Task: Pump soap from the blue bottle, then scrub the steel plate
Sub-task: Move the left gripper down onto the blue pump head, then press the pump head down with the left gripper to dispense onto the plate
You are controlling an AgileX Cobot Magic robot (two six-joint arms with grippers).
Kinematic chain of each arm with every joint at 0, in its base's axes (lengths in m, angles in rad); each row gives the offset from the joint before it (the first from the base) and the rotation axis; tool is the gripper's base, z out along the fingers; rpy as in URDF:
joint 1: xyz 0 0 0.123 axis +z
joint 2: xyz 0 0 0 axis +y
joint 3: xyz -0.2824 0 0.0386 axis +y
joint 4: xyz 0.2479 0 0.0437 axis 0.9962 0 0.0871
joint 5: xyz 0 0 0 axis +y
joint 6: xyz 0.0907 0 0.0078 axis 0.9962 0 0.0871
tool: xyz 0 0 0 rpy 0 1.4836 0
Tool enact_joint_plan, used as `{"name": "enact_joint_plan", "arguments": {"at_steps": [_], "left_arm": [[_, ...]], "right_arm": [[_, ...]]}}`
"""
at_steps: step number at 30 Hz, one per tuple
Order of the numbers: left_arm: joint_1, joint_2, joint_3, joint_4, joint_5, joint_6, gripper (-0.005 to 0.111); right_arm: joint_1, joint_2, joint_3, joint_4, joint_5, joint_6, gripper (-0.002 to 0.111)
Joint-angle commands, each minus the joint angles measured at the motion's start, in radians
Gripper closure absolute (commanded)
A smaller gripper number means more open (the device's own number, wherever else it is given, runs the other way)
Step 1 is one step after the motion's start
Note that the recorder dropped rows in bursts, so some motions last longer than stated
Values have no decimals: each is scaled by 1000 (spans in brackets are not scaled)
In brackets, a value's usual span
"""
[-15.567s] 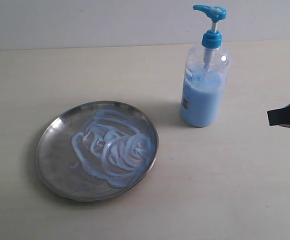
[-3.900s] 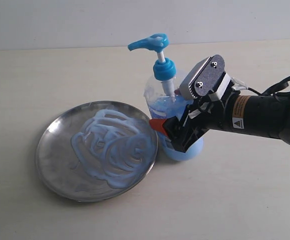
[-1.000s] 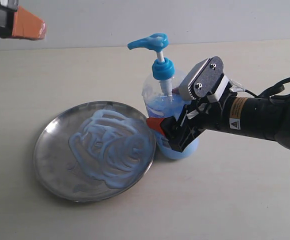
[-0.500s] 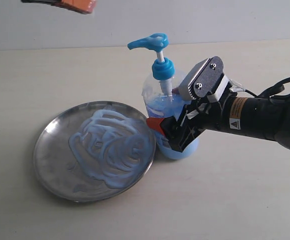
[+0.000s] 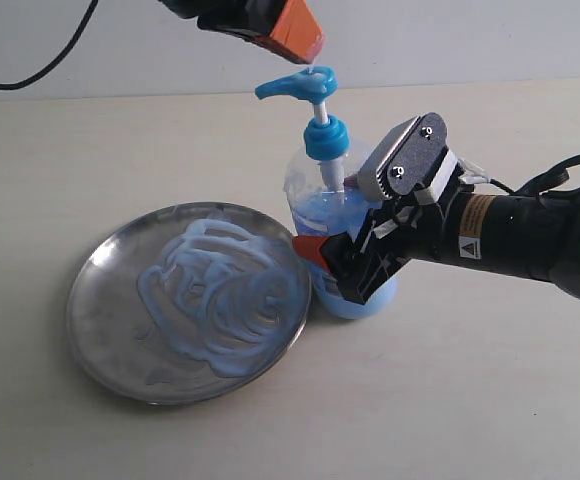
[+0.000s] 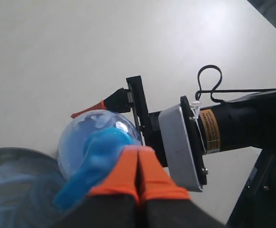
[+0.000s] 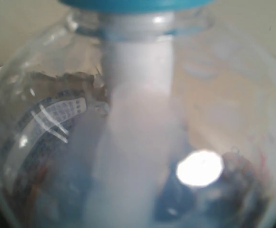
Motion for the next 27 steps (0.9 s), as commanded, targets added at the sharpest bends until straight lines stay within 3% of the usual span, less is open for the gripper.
{"name": "enact_joint_plan", "arguments": {"at_steps": [1,27], "left_arm": [[-4,18,-8,-4,-9,-22,107],[-4,49,-8,-10,-47,-24,107]], "right_arm": [[-2,-4,-14,-2,-42,-6,108],[-2,-4,-14,-2,-42,-6,108]]}}
